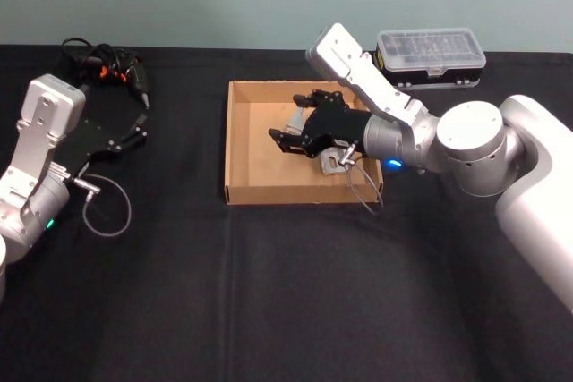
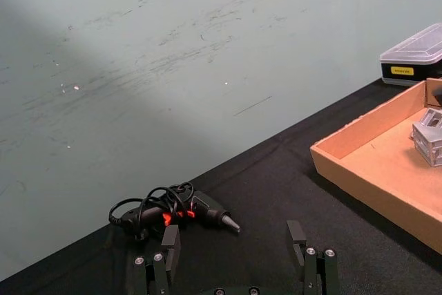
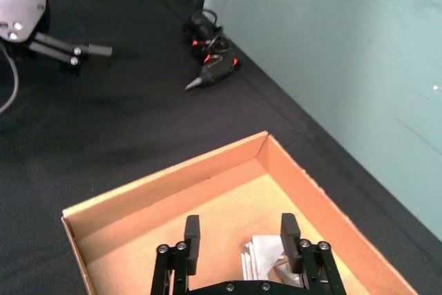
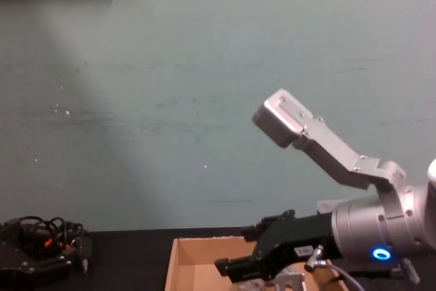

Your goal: Use one hand to pick up the angle iron from the table and place it into the box.

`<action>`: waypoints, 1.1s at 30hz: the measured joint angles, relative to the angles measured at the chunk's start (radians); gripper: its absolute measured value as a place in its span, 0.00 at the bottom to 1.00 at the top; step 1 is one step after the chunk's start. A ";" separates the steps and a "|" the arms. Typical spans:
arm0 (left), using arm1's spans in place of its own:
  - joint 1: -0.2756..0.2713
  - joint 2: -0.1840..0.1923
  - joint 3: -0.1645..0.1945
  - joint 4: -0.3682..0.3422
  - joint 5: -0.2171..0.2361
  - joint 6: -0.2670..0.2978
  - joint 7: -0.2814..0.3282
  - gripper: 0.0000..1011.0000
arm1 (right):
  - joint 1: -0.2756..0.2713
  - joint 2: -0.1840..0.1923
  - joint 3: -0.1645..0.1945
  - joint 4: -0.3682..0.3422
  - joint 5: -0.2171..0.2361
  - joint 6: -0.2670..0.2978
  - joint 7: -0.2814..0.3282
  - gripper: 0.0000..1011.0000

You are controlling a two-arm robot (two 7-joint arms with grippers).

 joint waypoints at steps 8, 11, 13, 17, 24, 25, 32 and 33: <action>0.000 0.000 0.000 0.000 0.000 0.000 0.000 0.99 | -0.028 0.024 0.048 -0.108 0.023 -0.003 -0.034 0.93; 0.000 0.000 0.000 0.000 0.000 0.000 0.000 0.99 | -0.049 0.040 0.080 -0.164 0.034 -0.002 -0.062 0.99; 0.000 0.000 0.000 0.000 0.000 0.000 0.000 0.99 | -0.072 0.055 0.109 -0.207 0.043 -0.002 -0.090 0.99; 0.000 0.000 0.000 0.000 0.000 0.000 0.000 0.99 | -0.113 0.082 0.157 -0.271 0.051 0.003 -0.132 0.99; 0.000 0.000 0.000 0.000 0.000 0.000 0.000 0.99 | -0.213 0.129 0.257 -0.376 0.053 0.036 -0.221 0.99; 0.000 0.000 0.000 0.000 0.000 0.000 0.000 0.99 | -0.225 0.132 0.269 -0.386 0.052 0.041 -0.231 0.99; 0.000 0.000 0.000 0.000 0.000 0.000 0.000 0.99 | -0.331 0.157 0.355 -0.453 0.043 0.087 -0.303 0.99; 0.000 0.000 0.000 0.000 0.000 0.000 0.000 0.99 | -0.351 0.159 0.370 -0.463 0.040 0.096 -0.314 0.99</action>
